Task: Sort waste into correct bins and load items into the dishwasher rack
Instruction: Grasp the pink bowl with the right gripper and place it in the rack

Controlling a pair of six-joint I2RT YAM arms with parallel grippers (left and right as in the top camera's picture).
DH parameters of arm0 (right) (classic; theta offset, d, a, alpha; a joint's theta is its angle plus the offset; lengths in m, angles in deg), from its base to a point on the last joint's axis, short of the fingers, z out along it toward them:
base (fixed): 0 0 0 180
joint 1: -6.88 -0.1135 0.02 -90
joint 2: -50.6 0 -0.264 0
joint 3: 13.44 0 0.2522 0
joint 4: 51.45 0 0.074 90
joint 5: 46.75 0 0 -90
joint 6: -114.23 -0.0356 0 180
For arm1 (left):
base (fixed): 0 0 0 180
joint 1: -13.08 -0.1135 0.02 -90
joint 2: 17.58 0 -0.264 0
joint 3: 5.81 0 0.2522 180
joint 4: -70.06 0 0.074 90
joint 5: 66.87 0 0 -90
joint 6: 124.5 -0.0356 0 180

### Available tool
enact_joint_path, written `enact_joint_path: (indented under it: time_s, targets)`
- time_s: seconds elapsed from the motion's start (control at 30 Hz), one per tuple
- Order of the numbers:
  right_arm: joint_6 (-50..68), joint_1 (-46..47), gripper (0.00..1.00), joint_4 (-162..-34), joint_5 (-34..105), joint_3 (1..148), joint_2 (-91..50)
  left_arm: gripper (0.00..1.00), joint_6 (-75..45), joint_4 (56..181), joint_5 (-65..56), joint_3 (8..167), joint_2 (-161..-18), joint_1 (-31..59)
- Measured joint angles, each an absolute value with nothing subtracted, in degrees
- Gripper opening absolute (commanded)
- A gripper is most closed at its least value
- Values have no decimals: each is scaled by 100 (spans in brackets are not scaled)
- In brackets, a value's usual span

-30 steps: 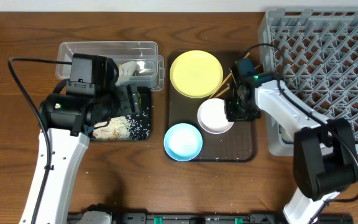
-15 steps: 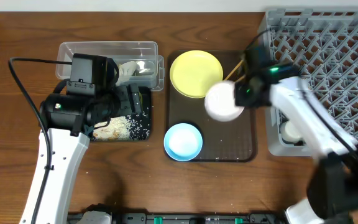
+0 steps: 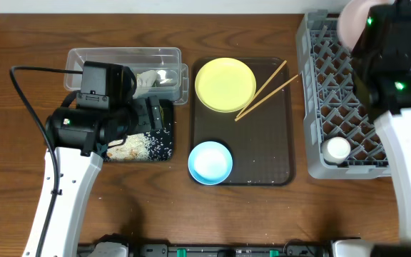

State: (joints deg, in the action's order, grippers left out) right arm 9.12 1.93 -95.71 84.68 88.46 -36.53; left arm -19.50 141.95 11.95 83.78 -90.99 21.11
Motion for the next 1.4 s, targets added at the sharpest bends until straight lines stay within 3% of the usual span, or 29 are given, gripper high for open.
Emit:
enact_joint_path:
  time_s: [0.27,0.57,0.77,1.17,1.3,1.4]
  targets:
    - [3165,195,1,-6043,10228,8822,-5620,89,-1950,14198,1195,8368,-9099,2109]
    - [5508,117,1,-3637,10777,8796,-7223,88,-1950,14193,1195,8363,-9099,2109]
    - [6214,-63,1,-3292,10851,8796,-7706,89,-1950,14195,1193,8363,-9099,2109]
    - [6472,-307,1,-3729,10866,8796,-7776,89,-1950,14195,1193,8363,-9099,2109]
    - [6498,-320,23,-3897,10877,8798,-7776,89,-1950,14195,1193,8363,-9099,2109]
    - [6516,-349,32,-3930,10940,8796,-7776,89,-1950,14198,1193,8363,-9099,2109]
